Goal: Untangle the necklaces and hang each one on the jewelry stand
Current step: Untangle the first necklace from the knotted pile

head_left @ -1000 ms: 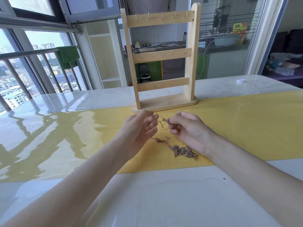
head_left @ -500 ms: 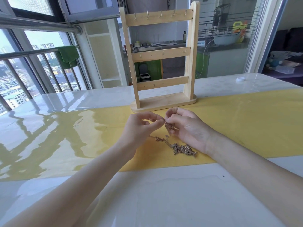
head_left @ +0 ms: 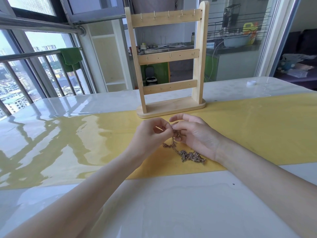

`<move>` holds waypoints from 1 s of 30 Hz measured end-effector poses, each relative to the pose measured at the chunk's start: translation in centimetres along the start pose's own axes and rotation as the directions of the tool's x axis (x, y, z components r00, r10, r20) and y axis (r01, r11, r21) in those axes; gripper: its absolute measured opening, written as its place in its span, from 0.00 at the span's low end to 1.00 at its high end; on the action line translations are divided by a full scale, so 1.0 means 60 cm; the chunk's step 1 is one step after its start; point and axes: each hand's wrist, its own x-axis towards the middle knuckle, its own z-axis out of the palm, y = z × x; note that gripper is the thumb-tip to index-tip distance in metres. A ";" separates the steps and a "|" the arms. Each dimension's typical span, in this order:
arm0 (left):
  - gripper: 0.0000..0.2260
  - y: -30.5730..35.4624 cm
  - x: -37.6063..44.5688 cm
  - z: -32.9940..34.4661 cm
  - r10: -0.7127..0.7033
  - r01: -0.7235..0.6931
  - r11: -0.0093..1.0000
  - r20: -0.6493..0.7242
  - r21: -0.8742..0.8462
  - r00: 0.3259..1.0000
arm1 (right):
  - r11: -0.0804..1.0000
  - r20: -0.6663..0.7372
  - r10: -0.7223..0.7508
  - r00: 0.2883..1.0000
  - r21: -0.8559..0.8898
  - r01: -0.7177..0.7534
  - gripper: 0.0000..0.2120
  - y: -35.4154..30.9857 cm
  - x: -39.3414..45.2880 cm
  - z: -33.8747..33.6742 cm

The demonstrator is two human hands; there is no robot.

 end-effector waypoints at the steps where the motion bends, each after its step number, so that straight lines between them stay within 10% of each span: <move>1: 0.08 -0.001 0.000 0.000 0.005 -0.005 1.000 -0.005 0.003 1.000 | 1.000 0.005 0.008 1.000 0.004 -0.008 0.08 -0.001 0.000 0.000; 30: 0.09 -0.007 0.000 -0.007 0.253 -0.252 0.967 -0.055 0.038 0.966 | 0.992 -0.059 0.014 0.998 0.123 -0.007 0.11 -0.002 -0.001 0.000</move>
